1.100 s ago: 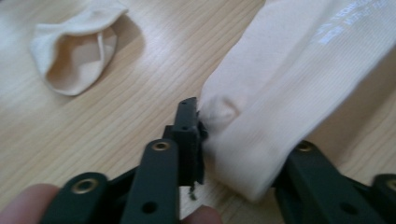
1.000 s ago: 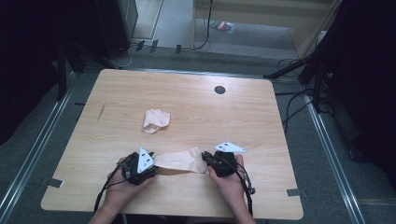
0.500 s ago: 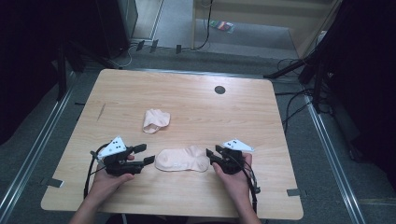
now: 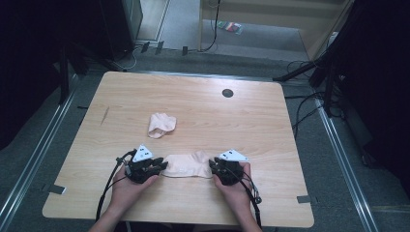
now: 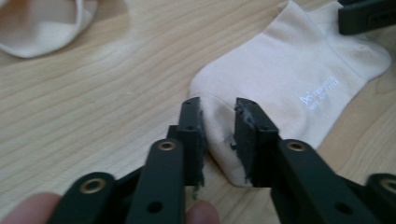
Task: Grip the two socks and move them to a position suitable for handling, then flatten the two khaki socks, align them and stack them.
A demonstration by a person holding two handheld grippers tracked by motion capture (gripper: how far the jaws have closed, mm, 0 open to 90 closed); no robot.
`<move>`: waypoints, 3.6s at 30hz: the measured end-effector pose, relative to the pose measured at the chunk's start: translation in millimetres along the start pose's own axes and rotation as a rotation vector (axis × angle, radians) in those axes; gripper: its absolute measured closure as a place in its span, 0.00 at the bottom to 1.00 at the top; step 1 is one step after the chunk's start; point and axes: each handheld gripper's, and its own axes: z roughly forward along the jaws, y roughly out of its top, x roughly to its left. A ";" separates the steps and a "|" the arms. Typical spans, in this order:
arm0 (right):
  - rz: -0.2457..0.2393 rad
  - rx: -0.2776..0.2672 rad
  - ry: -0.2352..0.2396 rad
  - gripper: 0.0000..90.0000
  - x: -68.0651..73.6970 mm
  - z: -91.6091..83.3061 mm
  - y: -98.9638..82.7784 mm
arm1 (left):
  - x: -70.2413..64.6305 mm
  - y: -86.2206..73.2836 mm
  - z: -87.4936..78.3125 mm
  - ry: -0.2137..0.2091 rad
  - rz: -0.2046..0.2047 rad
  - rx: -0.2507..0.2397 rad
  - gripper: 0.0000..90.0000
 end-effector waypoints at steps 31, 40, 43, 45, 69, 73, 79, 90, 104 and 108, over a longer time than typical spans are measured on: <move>0.123 -0.106 0.062 0.38 -26.6 -38.0 4.8 | 35.7 5.0 -29.6 0.027 -0.178 -0.164 0.45; 0.100 -0.099 0.050 0.38 -27.5 -30.2 9.1 | 56.1 42.9 -5.7 0.171 -0.200 -0.149 0.43; 0.098 -0.093 0.051 0.38 -26.8 -29.2 9.7 | 68.2 54.6 7.4 0.213 -0.257 -0.142 0.43; 0.096 -0.093 0.050 0.38 -26.8 -28.3 9.7 | 78.0 60.0 15.0 0.228 -0.307 -0.146 0.43; 0.094 -0.084 0.031 0.38 -25.2 -23.0 15.4 | 74.2 83.0 40.7 0.277 -0.121 -0.043 0.97; 0.107 -0.097 0.037 0.38 -23.9 -24.6 19.1 | 64.7 88.5 29.6 0.236 -0.108 -0.102 0.98; 0.113 -0.129 0.044 0.40 -22.2 -28.6 31.4 | 52.8 93.9 19.4 0.172 -0.097 -0.166 0.98; 0.072 -0.132 0.071 0.45 -8.0 -7.5 59.9 | 34.1 92.4 35.3 0.019 -0.046 -0.151 0.98; 0.103 -0.079 0.111 0.46 -19.2 44.4 75.6 | 23.1 86.9 53.1 -0.037 -0.011 -0.122 0.96; 0.111 -0.058 0.096 0.47 -20.8 49.5 73.5 | 23.3 86.8 55.5 0.005 -0.008 -0.106 0.68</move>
